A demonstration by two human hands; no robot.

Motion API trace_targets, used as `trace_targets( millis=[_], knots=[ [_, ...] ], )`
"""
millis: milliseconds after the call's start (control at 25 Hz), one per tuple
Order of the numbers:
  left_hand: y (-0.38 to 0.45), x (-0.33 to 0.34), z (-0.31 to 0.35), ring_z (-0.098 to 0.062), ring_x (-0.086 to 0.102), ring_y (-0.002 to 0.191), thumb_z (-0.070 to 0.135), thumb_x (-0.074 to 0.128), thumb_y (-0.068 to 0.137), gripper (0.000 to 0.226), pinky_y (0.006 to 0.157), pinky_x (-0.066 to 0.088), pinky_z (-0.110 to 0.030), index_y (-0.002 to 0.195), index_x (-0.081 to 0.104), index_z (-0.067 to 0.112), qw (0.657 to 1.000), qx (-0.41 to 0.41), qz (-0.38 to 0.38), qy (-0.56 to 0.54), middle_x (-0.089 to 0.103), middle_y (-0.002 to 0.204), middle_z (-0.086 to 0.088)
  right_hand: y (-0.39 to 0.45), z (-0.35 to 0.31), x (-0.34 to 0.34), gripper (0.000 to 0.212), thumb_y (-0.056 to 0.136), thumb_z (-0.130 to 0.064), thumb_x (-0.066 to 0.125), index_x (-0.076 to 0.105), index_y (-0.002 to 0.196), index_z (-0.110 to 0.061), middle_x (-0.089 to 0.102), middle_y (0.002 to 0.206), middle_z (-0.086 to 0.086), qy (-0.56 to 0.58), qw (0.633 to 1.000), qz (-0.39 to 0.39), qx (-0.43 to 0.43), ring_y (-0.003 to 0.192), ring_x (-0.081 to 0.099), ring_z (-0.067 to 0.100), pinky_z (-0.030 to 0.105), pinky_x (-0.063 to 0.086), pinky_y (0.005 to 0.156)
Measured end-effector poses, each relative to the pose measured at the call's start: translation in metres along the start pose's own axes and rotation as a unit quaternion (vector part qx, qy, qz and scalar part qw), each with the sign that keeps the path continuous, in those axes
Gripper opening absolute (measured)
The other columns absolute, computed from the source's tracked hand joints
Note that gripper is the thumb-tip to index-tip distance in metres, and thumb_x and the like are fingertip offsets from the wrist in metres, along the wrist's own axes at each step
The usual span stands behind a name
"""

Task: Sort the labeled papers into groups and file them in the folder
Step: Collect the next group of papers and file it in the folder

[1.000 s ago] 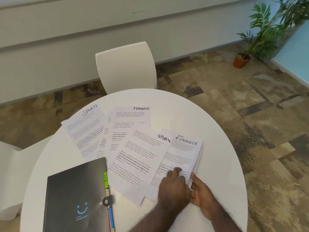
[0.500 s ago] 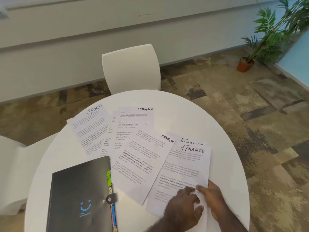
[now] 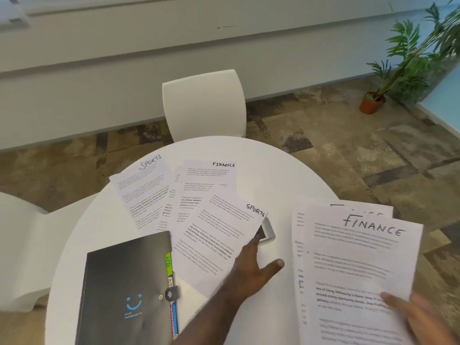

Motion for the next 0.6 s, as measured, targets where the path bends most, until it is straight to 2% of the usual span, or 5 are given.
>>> trace_targets(
  millis=[120, 200, 280, 440, 600],
  knots=[
    [-0.009, 0.01, 0.012, -0.01, 0.055, 0.125, 0.074, 0.056, 0.083, 0.075, 0.109, 0.044, -0.039, 0.146, 0.043, 0.036, 0.971, -0.075, -0.129, -0.187, 0.057, 0.141, 0.007, -0.01, -0.016, 0.056, 0.037, 0.074, 0.001, 0.07, 0.068, 0.11, -0.002, 0.07, 0.113, 0.026, 0.031, 0.998, -0.031, -0.035, 0.1, 0.068, 0.045, 0.063, 0.05, 0.091],
    [-0.011, -0.001, 0.017, -0.02, 0.065, 0.116, 0.068, 0.047, 0.092, 0.059, 0.105, 0.049, -0.046, 0.133, 0.06, 0.029, 0.937, -0.093, -0.14, -0.306, 0.068, 0.128, -0.001, -0.015, -0.026, 0.098, 0.036, 0.081, 0.001, 0.065, 0.066, 0.117, -0.003, 0.071, 0.115, 0.021, 0.032, 0.996, -0.061, -0.057, 0.102, 0.069, 0.038, 0.05, 0.057, 0.086],
    [-0.01, -0.026, 0.019, -0.027, 0.064, 0.119, 0.052, 0.046, 0.1, 0.049, 0.106, 0.047, -0.051, 0.133, 0.062, 0.02, 0.908, -0.087, -0.109, -0.396, 0.069, 0.128, -0.007, -0.021, -0.033, 0.14, 0.036, 0.086, -0.002, 0.064, 0.065, 0.121, -0.01, 0.073, 0.114, 0.012, 0.022, 0.992, -0.111, -0.058, 0.105, 0.07, 0.033, 0.05, 0.054, 0.094],
    [0.003, -0.064, 0.001, -0.035, 0.069, 0.109, 0.004, 0.06, 0.095, 0.035, 0.097, 0.053, -0.054, 0.13, 0.06, 0.008, 0.924, -0.092, -0.042, -0.368, 0.072, 0.119, -0.014, -0.033, -0.025, 0.208, 0.035, 0.087, -0.002, 0.063, 0.065, 0.122, -0.009, 0.073, 0.116, 0.013, 0.011, 0.977, -0.21, -0.015, 0.108, 0.069, 0.033, 0.05, 0.049, 0.099],
    [0.026, -0.108, -0.012, -0.021, 0.07, 0.098, 0.022, 0.053, 0.101, 0.027, 0.084, 0.054, -0.036, 0.124, 0.063, 0.014, 0.948, -0.092, 0.017, -0.303, 0.071, 0.118, -0.008, -0.02, -0.011, 0.224, 0.035, 0.086, 0.003, 0.064, 0.066, 0.12, -0.007, 0.075, 0.111, 0.01, 0.001, 0.988, -0.15, -0.029, 0.101, 0.071, 0.029, 0.041, 0.053, 0.089]
  ],
)
Point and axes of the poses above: each hand's wrist, its own y-axis towards the middle knuckle, its own x-axis out of the palm, z = x × y, the point moved 10 cm from there along y, towards the middle knuckle
